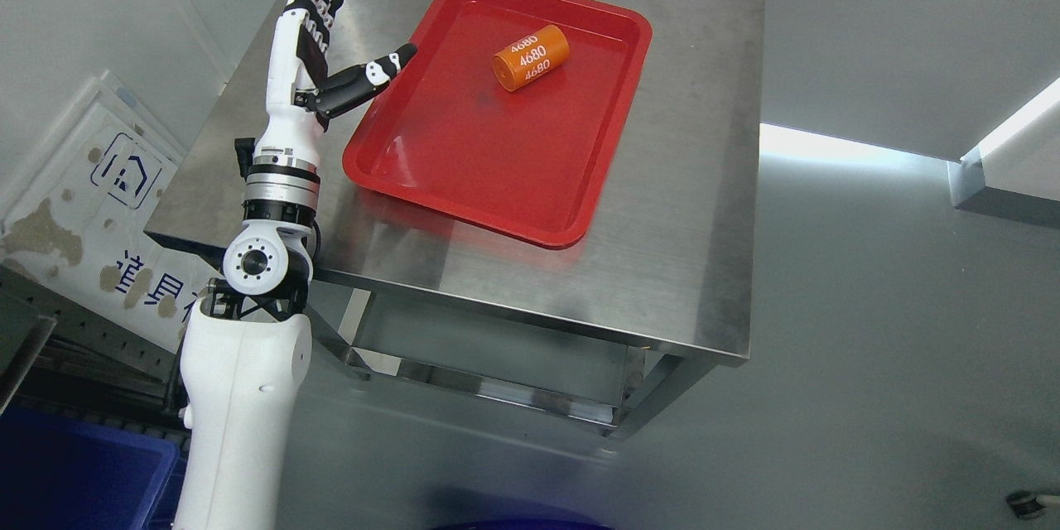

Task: Grab orange capacitor from left shelf to right desk

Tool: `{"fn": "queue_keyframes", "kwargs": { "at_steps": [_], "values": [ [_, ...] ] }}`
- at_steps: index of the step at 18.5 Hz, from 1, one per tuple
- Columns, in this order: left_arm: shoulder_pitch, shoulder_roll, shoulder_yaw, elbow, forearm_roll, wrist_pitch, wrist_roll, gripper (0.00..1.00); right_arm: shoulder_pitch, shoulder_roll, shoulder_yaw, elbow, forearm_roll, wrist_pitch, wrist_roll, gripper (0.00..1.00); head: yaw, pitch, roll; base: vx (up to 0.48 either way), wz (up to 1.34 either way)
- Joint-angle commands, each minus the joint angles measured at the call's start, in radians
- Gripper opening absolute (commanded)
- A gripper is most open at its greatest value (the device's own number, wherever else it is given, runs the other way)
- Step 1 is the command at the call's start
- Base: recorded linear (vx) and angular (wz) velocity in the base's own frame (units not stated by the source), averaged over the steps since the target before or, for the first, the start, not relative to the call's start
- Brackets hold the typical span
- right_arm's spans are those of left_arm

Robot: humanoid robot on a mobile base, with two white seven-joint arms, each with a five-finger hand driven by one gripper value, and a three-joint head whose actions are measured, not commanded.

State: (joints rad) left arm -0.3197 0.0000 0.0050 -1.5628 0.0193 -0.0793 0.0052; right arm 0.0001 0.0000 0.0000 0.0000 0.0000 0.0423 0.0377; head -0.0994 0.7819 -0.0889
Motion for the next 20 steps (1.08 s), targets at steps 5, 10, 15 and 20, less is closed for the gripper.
{"fn": "queue_keyframes", "kwargs": {
  "at_steps": [5,10,15,20],
  "values": [
    [0.143,0.018,0.128,-0.039,0.008,0.039,-0.001,1.0,-0.002,-0.017,-0.011,-0.034,0.005,-0.001,-0.005,1.0,0.0,0.0,0.0,0.0,0.0],
    [0.133,0.018,0.122,-0.039,0.008,0.039,-0.005,1.0,-0.002,-0.017,-0.011,-0.034,0.005,-0.001,-0.005,1.0,0.0,0.0,0.0,0.0,0.0],
    [0.129,0.018,0.119,-0.039,0.008,0.039,-0.01,1.0,-0.002,-0.017,-0.011,-0.034,0.005,-0.001,-0.005,1.0,0.0,0.0,0.0,0.0,0.0],
    [0.129,0.018,0.118,-0.039,0.01,0.039,-0.01,1.0,-0.002,-0.017,-0.011,-0.034,0.005,-0.001,-0.005,1.0,0.0,0.0,0.0,0.0,0.0]
  ]
}}
